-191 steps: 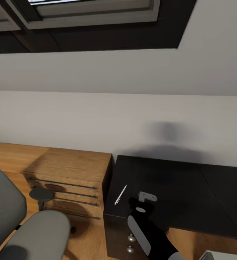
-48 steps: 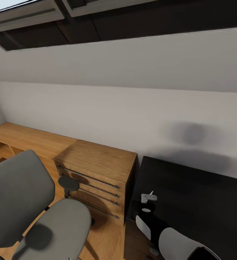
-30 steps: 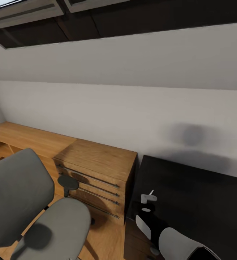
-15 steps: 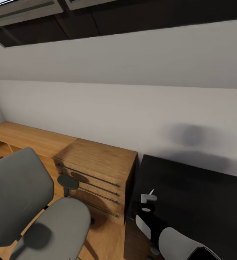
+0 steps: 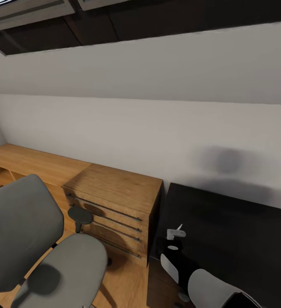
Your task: In the bedroom, organize the workspace by keeping the computer under the desk, ensuring the monitor is on the desk, placing the keyboard on the desk next to the monitor, placing the mouse on the desk next to the keyboard, moving the folder from the swivel chair onto the desk next to the mouse, stacking the notebook on top of the folder with the pen on top of the notebook, and positioning the swivel chair next to the desk.
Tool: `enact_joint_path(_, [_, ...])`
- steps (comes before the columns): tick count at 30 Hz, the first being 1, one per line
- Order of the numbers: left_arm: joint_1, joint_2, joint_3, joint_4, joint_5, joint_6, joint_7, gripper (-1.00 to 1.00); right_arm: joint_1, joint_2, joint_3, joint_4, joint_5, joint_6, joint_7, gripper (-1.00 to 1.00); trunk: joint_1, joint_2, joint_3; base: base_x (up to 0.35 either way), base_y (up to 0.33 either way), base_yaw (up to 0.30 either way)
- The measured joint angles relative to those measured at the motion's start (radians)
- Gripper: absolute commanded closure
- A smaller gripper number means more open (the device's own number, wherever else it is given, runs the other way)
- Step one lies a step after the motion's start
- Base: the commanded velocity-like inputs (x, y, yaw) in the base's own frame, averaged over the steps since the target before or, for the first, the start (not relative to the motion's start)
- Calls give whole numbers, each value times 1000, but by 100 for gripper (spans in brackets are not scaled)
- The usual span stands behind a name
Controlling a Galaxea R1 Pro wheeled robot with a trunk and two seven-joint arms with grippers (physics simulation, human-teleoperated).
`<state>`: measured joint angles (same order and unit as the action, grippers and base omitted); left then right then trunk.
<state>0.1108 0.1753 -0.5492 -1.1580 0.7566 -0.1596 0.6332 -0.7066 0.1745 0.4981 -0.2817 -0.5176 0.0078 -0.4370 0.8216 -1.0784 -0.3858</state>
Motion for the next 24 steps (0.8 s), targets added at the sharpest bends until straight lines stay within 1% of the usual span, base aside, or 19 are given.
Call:
enact_joint_path(7, [0, 0, 0, 0, 0, 0, 0, -100, 0, 0, -22, -2, -2, 1, 0, 100, 0, 0, 0, 0, 0, 0])
enact_joint_path(18, [0, 0, 0, 0, 0, 0, 0, -100, 0, 0, -24, -1, 0, 1, 0, 100, 0, 0, 0, 0, 0, 0])
enact_joint_path(21, [0, 0, -1, 0, 0, 0, 0, -100, 0, 0, -28, -12, -6, 13, -5, 100, 0, 0, 0, 0, 0, 0])
enact_joint_path(24, [0, 0, -1, 0, 0, 0, 0, -100, -1, 0, -25, -17, 3, 37, -5, 100, 0, 0, 0, 0, 0, 0])
